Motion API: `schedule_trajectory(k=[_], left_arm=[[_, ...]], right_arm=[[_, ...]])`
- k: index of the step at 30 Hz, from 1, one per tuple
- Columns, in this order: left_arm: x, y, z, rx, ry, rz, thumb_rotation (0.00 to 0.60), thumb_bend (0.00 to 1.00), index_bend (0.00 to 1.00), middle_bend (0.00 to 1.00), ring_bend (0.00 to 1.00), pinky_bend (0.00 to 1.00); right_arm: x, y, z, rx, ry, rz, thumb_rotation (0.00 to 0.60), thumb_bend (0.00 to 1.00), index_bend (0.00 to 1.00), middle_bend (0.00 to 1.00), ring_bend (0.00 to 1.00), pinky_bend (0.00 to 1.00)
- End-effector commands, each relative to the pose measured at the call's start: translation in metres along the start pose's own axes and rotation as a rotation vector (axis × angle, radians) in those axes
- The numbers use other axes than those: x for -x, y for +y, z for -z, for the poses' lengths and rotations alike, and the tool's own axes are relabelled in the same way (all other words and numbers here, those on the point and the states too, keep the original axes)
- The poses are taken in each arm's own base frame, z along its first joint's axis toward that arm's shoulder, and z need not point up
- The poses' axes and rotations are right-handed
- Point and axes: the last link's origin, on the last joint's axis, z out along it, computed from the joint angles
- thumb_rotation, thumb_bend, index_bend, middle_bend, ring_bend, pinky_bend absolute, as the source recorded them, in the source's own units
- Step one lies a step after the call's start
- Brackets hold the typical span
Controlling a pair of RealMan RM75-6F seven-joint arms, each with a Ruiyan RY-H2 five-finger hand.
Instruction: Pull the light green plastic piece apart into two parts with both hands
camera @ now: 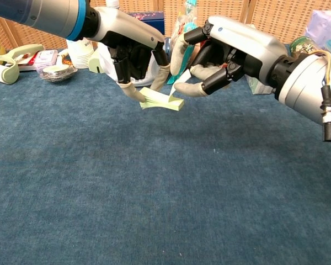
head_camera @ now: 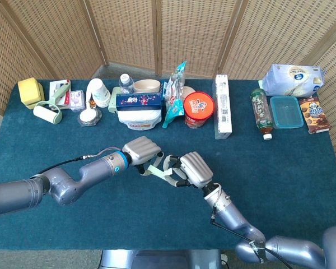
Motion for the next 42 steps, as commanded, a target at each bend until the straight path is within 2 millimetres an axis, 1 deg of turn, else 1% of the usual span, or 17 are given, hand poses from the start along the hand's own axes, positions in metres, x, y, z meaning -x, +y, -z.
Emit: schedule_trajectory(k=[1,4,13,20,29,42], left_arm=[[-0.001,-0.005,0.001,-0.008,0.003,0.003,0.600,0.35,0.60,1.00,1.00,1.00],[0.000,-0.009,0.003,-0.013,0.000,0.004,0.600,0.35,0.60,1.00,1.00,1.00],[0.003,-0.012,0.004,-0.009,-0.003,0.004,0.600,0.35,0.60,1.00,1.00,1.00],[0.005,-0.018,0.004,-0.023,-0.005,0.000,0.600,0.35,0.60,1.00,1.00,1.00],[0.003,-0.014,0.004,-0.008,-0.004,0.014,0.600,0.35,0.60,1.00,1.00,1.00],[0.000,-0.004,-0.006,0.019,-0.002,0.013,0.600,0.35,0.60,1.00,1.00,1.00]], right_arm=[[0.000,0.000,0.000,0.001,-0.001,0.000,0.600,0.33,0.53,1.00,0.95,0.81],[0.000,0.001,0.001,0.003,-0.001,0.002,0.600,0.33,0.52,1.00,0.95,0.81],[-0.001,0.005,0.001,0.011,0.005,0.003,0.600,0.33,0.52,1.00,0.95,0.81],[-0.004,0.005,0.002,0.014,0.000,0.013,0.600,0.33,0.49,1.00,0.94,0.81],[-0.001,0.002,0.000,0.006,-0.008,0.009,0.600,0.33,0.47,1.00,0.94,0.81],[0.002,-0.006,-0.005,-0.012,-0.011,0.002,0.600,0.33,0.50,1.00,0.94,0.81]])
